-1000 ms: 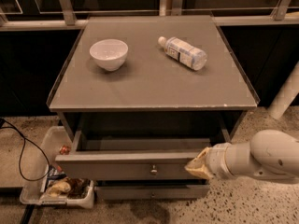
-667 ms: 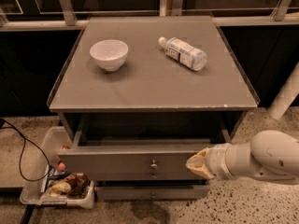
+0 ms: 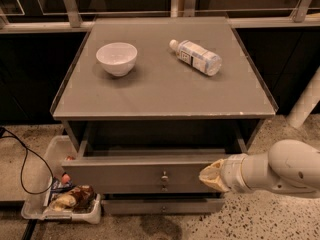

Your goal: Close top drawer

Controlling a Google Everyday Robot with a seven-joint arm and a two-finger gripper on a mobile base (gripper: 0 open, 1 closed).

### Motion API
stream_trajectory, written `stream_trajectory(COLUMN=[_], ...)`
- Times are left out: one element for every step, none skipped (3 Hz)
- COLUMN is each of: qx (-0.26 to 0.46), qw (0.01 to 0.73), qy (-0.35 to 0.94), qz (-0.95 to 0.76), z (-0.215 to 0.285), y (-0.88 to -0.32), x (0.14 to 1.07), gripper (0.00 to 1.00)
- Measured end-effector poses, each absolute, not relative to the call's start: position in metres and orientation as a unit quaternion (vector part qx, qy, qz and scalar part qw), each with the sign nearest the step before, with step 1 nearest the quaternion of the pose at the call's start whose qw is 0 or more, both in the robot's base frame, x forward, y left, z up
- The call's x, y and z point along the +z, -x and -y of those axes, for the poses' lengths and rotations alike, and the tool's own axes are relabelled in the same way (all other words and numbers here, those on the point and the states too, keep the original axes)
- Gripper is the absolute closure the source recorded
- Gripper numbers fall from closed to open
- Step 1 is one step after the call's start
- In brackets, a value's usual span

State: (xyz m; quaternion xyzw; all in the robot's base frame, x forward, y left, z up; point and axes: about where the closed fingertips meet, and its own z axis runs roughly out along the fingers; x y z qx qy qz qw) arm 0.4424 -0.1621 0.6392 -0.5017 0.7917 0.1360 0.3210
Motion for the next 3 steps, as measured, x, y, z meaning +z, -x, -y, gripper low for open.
stream_trajectory(qx=[0.136,0.136,0.136], qw=[0.321,0.321,0.321], qy=[0.502,0.502,0.502], qz=[-0.792,-0.792,-0.792], z=[0.1621,0.1621,0.1620], y=[-0.4424,-0.4424,-0.4424], x=[0.6392,0.6392,0.6393], gripper=[0.39,0.16,0.00])
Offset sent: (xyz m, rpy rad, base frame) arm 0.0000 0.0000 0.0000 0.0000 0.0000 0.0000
